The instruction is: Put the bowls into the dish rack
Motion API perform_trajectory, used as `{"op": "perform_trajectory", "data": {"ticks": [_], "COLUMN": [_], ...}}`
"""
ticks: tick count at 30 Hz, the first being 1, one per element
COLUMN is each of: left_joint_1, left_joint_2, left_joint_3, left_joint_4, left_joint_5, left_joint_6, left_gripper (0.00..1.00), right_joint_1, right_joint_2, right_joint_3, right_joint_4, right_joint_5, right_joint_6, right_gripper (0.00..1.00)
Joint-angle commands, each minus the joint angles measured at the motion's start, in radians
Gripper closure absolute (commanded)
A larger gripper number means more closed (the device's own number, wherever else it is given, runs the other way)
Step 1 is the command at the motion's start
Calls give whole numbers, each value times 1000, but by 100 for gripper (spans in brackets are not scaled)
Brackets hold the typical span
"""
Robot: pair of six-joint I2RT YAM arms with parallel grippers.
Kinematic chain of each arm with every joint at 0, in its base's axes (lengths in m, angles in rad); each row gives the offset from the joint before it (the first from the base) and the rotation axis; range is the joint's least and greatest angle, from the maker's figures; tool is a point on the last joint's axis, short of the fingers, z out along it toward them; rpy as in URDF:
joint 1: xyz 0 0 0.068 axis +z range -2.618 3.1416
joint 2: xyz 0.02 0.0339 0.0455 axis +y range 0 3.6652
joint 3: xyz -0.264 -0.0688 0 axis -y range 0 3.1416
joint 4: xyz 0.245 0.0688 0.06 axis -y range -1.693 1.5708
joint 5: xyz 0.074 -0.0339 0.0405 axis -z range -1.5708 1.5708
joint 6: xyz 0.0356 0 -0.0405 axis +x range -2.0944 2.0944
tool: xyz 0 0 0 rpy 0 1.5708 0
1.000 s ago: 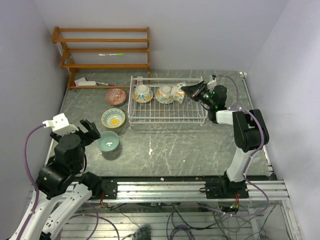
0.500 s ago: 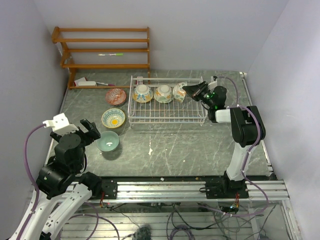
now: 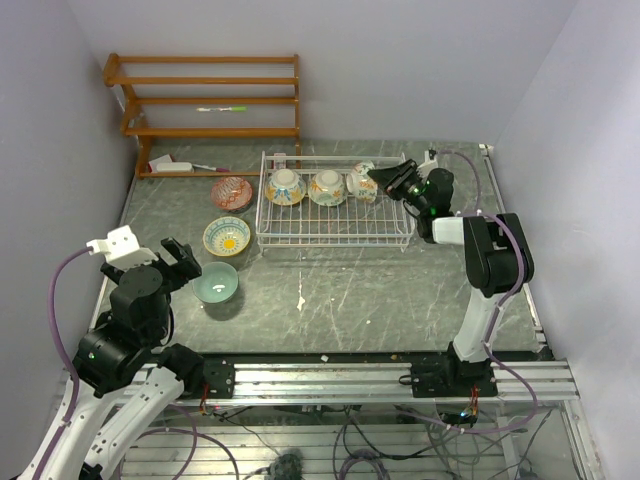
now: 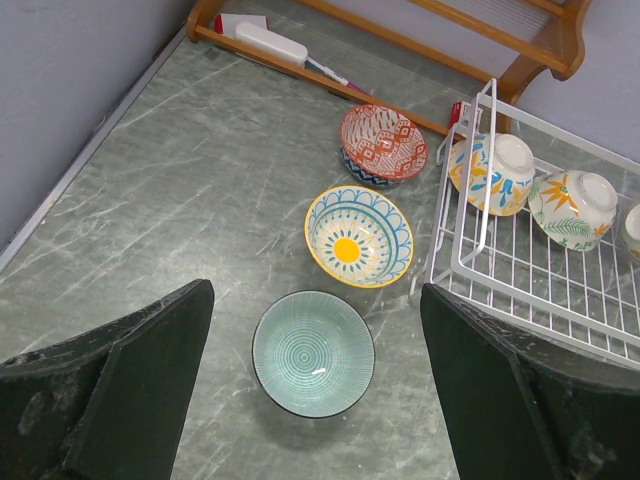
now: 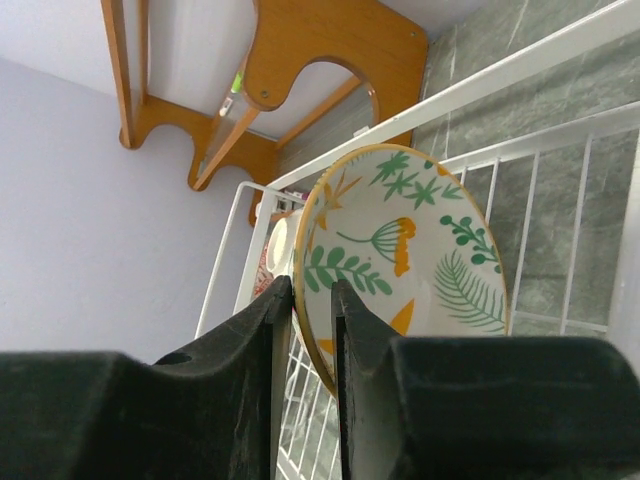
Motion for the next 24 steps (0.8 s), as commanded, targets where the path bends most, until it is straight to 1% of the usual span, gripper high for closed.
{"op": "perform_trajectory", "data": {"ticks": [1, 7, 9, 12, 14, 17, 24], "left_joint_1": [7, 7, 7, 7, 7, 7, 7], "left_joint_2": [2, -5, -6, -7, -8, -8, -6], "left_joint_3": [27, 25, 25, 25, 25, 25, 25], "left_joint_4": [12, 12, 13, 13, 12, 12, 13], "left_joint_5": [-14, -10, -11, -12, -12, -12, -12], "left_joint_6": [-2, -3, -3, -3, -3, -3, -2], "left_gripper": [5, 5, 5, 4, 5, 5, 5], "right_joint_1": [-30, -33, -35, -37, -37, -37, -38], "right_joint_2": [-4, -12, -15, -21, -26, -37, -75], "right_joint_3": [-2, -10, -8, -10, -14, -16, -22], "right_joint_4": [-118, -183, -199, -228, -242, -270, -357], "right_joint_5": [61, 110, 121, 147, 160, 179, 226], "right_joint_6": [-52, -74, -75, -69, -68, -76, -105], "right_gripper": [77, 77, 80, 87, 88, 87, 80]}}
